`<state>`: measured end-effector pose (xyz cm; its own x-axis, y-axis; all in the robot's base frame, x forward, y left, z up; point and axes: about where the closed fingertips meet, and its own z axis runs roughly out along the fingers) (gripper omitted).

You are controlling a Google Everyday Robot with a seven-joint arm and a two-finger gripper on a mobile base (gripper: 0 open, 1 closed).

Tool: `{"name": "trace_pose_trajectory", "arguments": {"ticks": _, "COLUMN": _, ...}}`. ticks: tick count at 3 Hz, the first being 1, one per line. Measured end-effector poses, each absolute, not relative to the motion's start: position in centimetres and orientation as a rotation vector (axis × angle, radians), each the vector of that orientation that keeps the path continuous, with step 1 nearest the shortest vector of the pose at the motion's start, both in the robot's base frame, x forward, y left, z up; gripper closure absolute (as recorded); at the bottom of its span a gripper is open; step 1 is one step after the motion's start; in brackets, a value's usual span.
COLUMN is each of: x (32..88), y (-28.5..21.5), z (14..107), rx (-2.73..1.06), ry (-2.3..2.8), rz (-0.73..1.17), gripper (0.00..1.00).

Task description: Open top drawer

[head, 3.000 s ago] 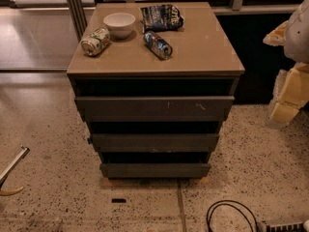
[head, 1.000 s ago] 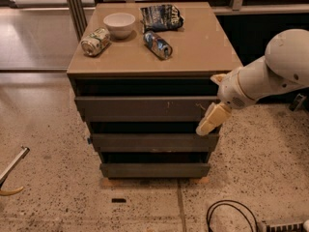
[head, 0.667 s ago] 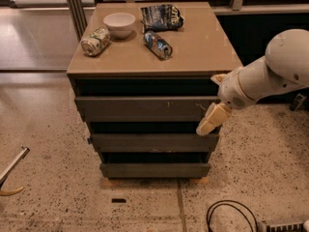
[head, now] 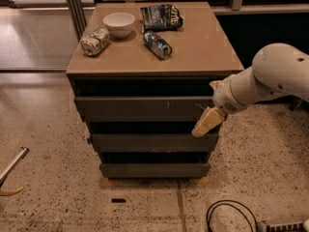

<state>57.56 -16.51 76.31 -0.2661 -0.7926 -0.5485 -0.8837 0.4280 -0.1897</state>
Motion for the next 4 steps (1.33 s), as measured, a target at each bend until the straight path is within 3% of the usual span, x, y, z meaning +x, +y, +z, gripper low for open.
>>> {"name": "trace_pose_trajectory", "arguments": {"ticks": 4, "x": 66.4, "y": -14.0, "z": 68.4, "rx": -1.405, "ry": 2.173, "rz": 0.312, "gripper": 0.00}}
